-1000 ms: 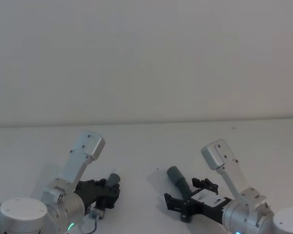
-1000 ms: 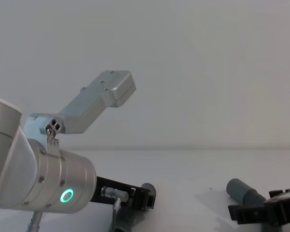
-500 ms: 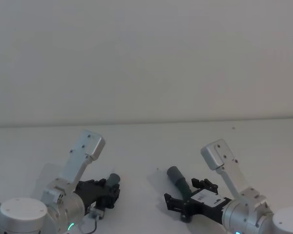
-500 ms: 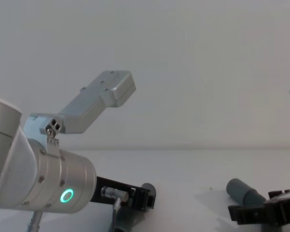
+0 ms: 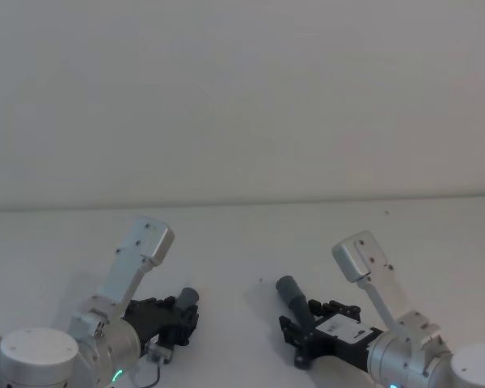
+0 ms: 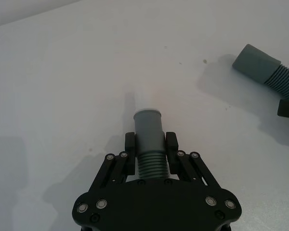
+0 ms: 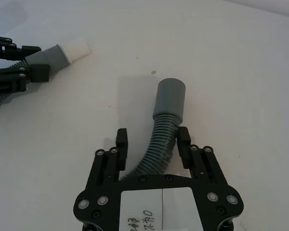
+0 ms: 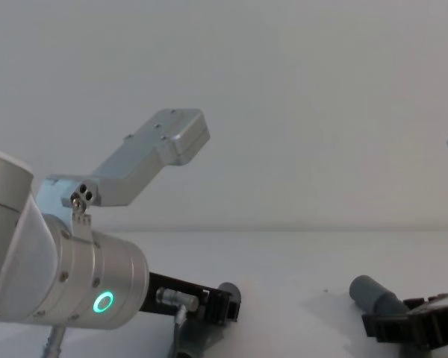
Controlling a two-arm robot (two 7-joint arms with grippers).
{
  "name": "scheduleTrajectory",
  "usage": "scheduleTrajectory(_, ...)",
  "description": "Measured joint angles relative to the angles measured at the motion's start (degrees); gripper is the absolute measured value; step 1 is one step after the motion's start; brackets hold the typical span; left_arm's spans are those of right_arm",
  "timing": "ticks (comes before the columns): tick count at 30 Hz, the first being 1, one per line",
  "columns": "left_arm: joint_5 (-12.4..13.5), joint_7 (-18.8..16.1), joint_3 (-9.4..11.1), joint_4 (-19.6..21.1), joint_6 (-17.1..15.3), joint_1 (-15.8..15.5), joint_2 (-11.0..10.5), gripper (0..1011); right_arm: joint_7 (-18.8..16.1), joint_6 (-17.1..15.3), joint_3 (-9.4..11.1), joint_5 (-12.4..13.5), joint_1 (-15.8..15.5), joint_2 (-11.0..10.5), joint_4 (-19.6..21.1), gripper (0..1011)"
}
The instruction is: Use both hands to pick up one end of the pipe from the table, align the ends, and insert them.
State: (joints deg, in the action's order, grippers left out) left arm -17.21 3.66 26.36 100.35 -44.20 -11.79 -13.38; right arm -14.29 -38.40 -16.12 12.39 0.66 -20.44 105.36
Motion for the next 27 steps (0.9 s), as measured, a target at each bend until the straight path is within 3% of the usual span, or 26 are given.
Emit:
scheduleTrajectory(12,0.00,0.00,-0.01,0.00,0.00,0.00,0.00,366,0.00,0.00,0.00,-0.01,0.00,0.00,0.00,268)
scheduleTrajectory(27,0.00,0.00,0.00,0.00,0.00,0.00,0.00,366,0.01,0.00,0.00,-0.01,0.00,0.00,0.00,264)
